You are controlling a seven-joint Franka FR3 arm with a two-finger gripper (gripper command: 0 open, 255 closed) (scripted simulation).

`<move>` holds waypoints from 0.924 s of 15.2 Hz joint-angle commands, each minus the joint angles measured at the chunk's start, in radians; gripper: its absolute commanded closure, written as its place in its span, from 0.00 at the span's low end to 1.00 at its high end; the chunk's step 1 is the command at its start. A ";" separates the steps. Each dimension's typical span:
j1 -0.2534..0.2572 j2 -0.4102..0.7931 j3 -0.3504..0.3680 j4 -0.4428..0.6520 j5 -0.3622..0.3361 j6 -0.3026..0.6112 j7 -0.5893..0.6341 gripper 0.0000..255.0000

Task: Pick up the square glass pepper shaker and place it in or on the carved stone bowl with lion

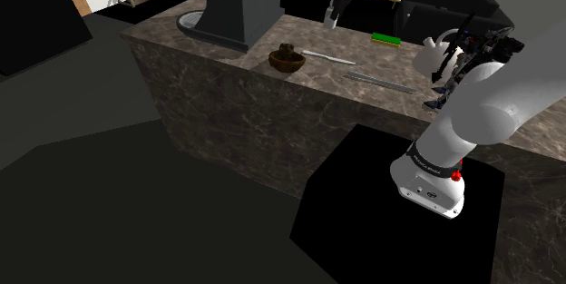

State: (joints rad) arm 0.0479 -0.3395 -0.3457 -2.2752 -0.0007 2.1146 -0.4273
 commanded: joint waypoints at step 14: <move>0.106 0.374 0.092 0.375 0.105 -0.005 0.144 1.00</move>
State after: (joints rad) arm 0.1535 0.0232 -0.2547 -1.9053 0.1010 2.1032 -0.2839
